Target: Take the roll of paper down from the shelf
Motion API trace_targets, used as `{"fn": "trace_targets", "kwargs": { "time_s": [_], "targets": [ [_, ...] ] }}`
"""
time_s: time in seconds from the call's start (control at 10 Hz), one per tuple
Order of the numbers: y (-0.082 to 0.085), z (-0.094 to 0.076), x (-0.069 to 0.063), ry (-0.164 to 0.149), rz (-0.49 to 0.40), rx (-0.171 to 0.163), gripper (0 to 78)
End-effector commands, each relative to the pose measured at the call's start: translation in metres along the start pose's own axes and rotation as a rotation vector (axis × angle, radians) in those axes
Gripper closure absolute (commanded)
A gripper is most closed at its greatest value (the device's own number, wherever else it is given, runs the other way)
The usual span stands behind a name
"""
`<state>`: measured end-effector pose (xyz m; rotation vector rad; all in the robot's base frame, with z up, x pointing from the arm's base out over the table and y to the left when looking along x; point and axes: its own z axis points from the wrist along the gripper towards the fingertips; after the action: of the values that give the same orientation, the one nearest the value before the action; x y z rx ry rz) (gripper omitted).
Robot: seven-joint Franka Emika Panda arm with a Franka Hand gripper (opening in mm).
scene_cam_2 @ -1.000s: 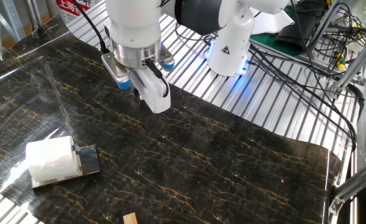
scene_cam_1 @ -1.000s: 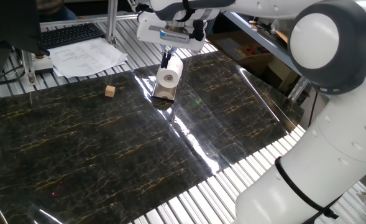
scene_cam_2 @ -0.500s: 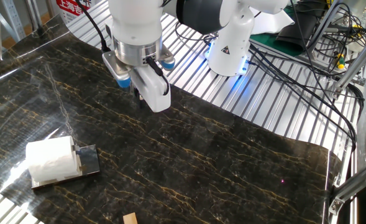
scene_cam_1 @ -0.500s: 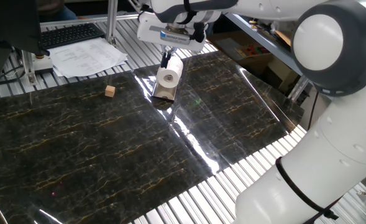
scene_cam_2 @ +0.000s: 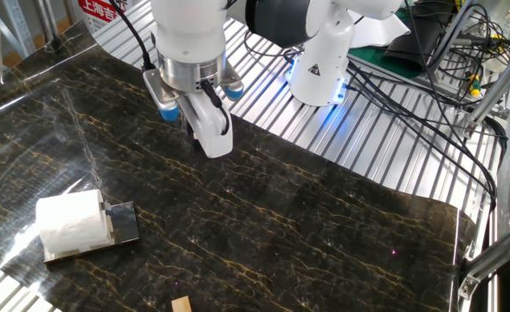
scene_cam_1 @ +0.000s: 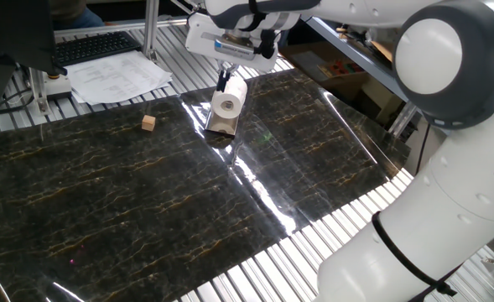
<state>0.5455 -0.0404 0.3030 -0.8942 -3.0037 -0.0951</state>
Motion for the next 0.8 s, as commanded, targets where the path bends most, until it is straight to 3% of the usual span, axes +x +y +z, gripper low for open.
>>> {"fn": "trace_targets", "kwargs": {
  "time_s": [0.1,0.4,0.6,0.8],
  "targets": [
    [0.0,-0.001,-0.001,0.018,0.005,-0.028,77.6],
    [0.0,-0.001,-0.001,0.028,0.027,-0.027,77.6],
    [0.0,0.004,-0.008,0.03,0.016,-0.025,77.6],
    [0.0,0.015,-0.027,0.026,0.001,-0.028,77.6]
  ]
}}
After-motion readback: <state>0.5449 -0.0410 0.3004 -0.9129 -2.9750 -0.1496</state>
